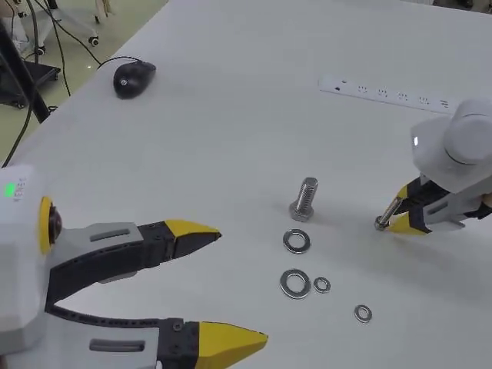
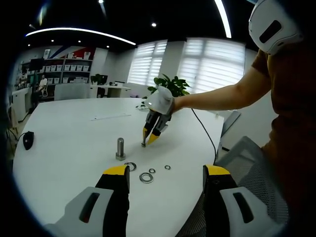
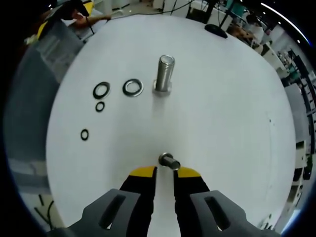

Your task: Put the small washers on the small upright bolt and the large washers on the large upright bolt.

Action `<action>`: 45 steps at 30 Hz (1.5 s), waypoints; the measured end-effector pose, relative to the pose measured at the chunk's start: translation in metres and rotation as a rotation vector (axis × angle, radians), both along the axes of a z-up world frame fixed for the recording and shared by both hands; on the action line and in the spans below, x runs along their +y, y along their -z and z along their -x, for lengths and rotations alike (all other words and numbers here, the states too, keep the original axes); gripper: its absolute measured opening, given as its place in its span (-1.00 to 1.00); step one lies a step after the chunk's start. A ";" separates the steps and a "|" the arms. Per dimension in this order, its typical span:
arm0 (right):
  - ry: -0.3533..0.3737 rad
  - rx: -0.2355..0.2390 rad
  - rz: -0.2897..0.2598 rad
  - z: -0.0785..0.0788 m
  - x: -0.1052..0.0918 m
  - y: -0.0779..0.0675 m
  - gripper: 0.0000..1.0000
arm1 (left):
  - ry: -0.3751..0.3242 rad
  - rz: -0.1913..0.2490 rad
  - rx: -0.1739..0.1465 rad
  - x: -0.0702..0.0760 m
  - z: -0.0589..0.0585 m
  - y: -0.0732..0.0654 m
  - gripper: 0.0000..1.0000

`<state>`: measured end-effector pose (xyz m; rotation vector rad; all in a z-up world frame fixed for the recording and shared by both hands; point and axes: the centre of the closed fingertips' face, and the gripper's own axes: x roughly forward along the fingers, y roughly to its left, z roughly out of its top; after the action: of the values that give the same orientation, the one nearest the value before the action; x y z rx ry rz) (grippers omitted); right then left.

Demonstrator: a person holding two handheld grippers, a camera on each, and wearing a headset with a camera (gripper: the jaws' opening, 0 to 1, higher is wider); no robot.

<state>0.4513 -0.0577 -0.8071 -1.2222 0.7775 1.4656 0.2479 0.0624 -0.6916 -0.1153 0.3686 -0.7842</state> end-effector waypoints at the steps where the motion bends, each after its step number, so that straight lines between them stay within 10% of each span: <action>1: 0.001 -0.004 0.000 0.001 -0.002 -0.002 -0.72 | 0.002 -0.001 -0.001 0.000 0.001 0.000 0.18; 20: -0.047 -0.018 -0.053 0.058 0.001 -0.025 -0.72 | 0.029 -0.016 -0.043 -0.006 0.012 -0.012 0.19; 45: -0.052 0.128 0.001 0.122 0.001 0.017 -0.65 | 0.049 -0.027 -0.072 -0.007 0.024 -0.019 0.19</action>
<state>0.3296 -0.0568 -0.8245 -1.1658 0.8378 1.5988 0.2235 0.0550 -0.6724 -0.0525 0.3144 -0.8296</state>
